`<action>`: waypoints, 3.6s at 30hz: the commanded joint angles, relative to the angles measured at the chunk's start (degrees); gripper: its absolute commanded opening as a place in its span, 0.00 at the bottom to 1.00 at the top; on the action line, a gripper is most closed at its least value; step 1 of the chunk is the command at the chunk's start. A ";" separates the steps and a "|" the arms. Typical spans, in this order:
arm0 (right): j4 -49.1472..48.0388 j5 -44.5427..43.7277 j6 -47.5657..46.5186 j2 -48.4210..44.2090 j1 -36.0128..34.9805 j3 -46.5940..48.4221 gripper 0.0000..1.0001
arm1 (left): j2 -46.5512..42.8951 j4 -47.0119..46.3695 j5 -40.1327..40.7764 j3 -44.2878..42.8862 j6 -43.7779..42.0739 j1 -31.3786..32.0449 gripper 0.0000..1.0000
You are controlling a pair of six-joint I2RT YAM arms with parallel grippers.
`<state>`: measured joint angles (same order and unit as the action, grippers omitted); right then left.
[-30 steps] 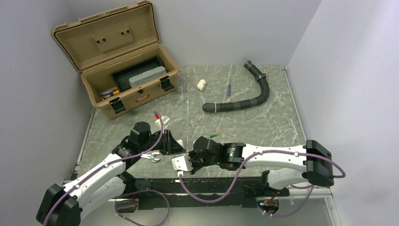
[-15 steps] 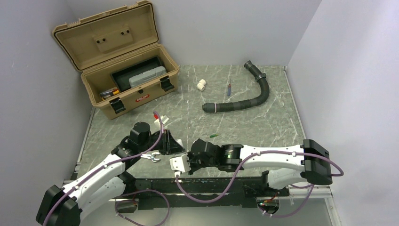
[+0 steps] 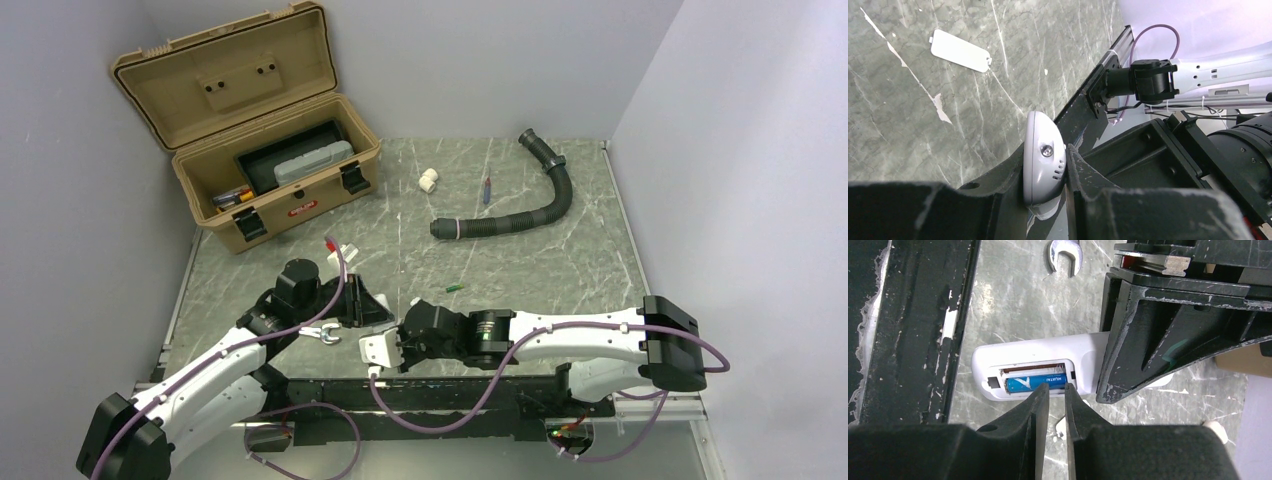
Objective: Load the batteries into the remote control
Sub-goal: Adjust the battery in the remote control.
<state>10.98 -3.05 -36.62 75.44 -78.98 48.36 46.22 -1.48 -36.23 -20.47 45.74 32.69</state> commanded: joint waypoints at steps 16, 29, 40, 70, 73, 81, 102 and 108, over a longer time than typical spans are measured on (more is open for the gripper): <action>-1.48 -11.37 1.47 -0.36 -1.75 -3.39 0.23 | -1.77 -8.98 -4.41 -2.48 4.29 0.18 0.00; -6.75 -12.98 6.55 -8.00 -2.80 -6.84 0.30 | -1.85 -8.14 -3.64 -1.88 3.13 0.16 0.00; -16.58 -15.97 16.18 -18.85 -2.64 -12.48 0.59 | -2.66 -7.56 -2.10 -1.45 -0.34 0.13 0.00; -38.96 2.22 44.86 -16.35 9.24 -20.24 0.70 | -17.44 -7.93 7.27 2.07 -4.95 0.15 0.00; -39.17 2.65 44.45 -15.51 9.40 -19.98 0.70 | -17.56 -7.80 7.09 2.01 -4.99 0.14 0.00; -40.70 4.54 44.52 -13.67 10.12 -19.84 0.65 | -17.50 -8.85 6.52 2.20 -4.32 0.18 0.00; -43.91 5.66 45.61 -10.47 11.31 -19.28 0.57 | -18.34 -8.41 6.63 2.43 -4.33 0.12 0.00; -44.45 5.91 45.84 -9.83 11.39 -19.10 0.55 | -18.44 -8.57 6.46 2.44 -4.08 0.17 0.00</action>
<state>-29.30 2.04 8.23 65.25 -67.85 27.31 28.58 -6.61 -28.64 -17.21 41.39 32.71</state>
